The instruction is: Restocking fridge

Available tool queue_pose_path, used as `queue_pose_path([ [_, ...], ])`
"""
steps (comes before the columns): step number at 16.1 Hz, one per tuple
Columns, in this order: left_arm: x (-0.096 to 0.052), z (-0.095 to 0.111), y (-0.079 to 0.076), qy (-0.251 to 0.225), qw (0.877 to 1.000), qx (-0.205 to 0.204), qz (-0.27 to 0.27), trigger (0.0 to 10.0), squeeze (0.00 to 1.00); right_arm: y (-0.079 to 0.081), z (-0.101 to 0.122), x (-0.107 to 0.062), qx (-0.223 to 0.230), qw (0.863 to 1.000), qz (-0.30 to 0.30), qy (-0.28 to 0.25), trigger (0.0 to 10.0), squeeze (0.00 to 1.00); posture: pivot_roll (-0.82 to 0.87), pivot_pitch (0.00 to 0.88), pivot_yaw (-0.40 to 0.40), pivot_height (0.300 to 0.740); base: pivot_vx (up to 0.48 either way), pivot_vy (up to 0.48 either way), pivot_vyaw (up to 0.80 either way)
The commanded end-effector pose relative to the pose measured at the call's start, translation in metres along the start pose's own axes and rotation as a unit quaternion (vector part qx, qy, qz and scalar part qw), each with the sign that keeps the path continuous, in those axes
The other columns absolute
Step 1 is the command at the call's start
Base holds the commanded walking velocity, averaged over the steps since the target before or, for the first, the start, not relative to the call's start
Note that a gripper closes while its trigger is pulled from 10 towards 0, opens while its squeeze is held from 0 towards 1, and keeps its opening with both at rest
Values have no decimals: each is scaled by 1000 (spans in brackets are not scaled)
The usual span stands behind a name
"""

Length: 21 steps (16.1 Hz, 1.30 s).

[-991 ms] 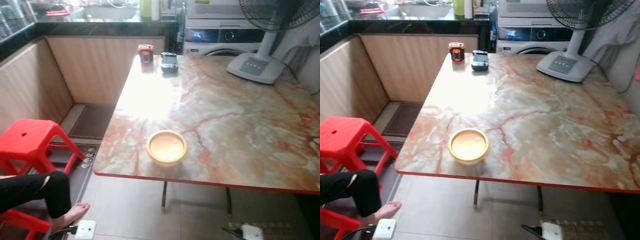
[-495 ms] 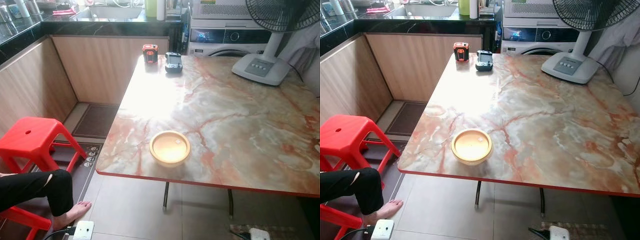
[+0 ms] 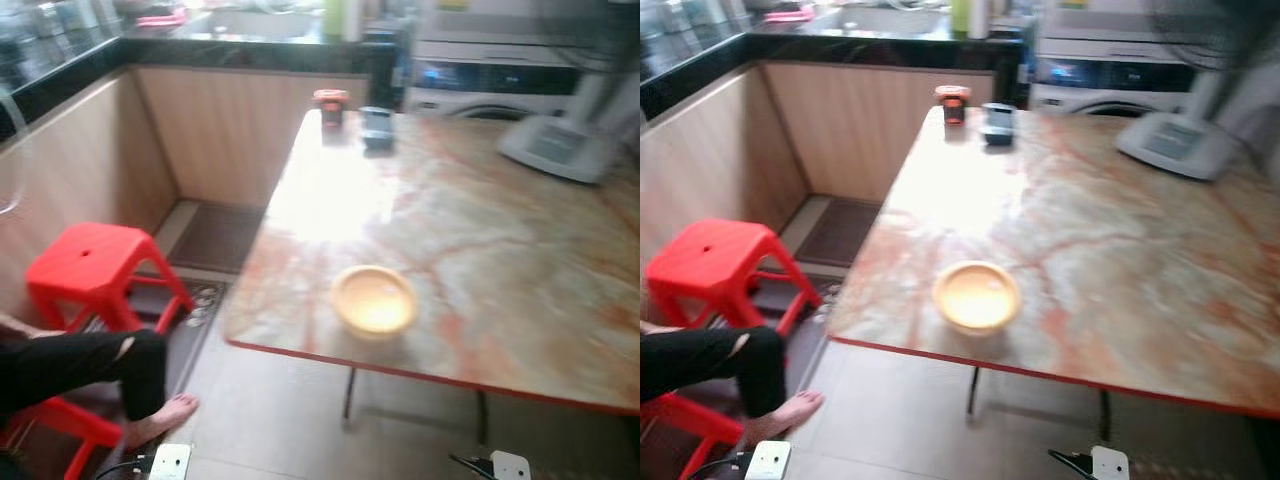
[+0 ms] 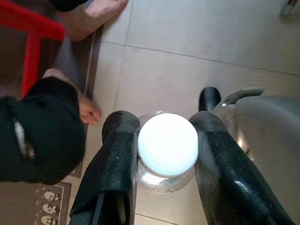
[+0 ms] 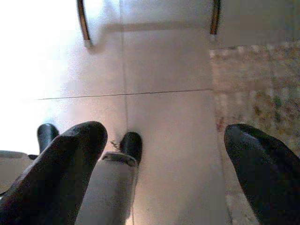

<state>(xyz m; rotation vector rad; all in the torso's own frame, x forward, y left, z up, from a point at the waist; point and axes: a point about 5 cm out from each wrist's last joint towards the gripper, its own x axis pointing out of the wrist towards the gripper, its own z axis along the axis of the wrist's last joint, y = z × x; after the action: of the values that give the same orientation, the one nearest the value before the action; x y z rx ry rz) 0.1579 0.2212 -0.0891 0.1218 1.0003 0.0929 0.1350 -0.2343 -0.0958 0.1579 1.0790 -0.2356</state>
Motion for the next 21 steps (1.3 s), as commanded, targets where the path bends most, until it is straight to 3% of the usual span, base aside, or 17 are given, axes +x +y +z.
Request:
queue_pose_path([
  [1, 0, -2, 3, 5, 1000, -2, 3, 10000, 0, 2, 0, 0, -1, 1000, 2, 0, 10000, 0, 0, 0, -2, 740, 0, 337, 0],
  [13, 0, -1, -2, 3, 1000, -3, -3, 10000, 0, -4, 8, 0, -10, 1000, -12, -6, 10000, 0, -14, 0, -10, 740, 0, 338, 0],
  [17, 0, 0, -7, 1, 1000, 3, -10, 10000, 0, -4, 6, 0, 2, 1000, -22, -5, 10000, 0, -46, 0, 1, 740, 0, 0, 0],
  [20, 0, -2, -8, 8, 1000, 19, -16, 10000, 0, 11, 3, 2, 24, 999, -22, -5, 10000, 0, -92, 0, 26, 740, 0, 0, 0],
  [21, 0, -1, -8, 8, 1000, 20, -17, 10000, 0, 8, 4, 2, 25, 999, -23, -5, 10000, 0, -104, 3, 43, 740, 0, 0, -619],
])
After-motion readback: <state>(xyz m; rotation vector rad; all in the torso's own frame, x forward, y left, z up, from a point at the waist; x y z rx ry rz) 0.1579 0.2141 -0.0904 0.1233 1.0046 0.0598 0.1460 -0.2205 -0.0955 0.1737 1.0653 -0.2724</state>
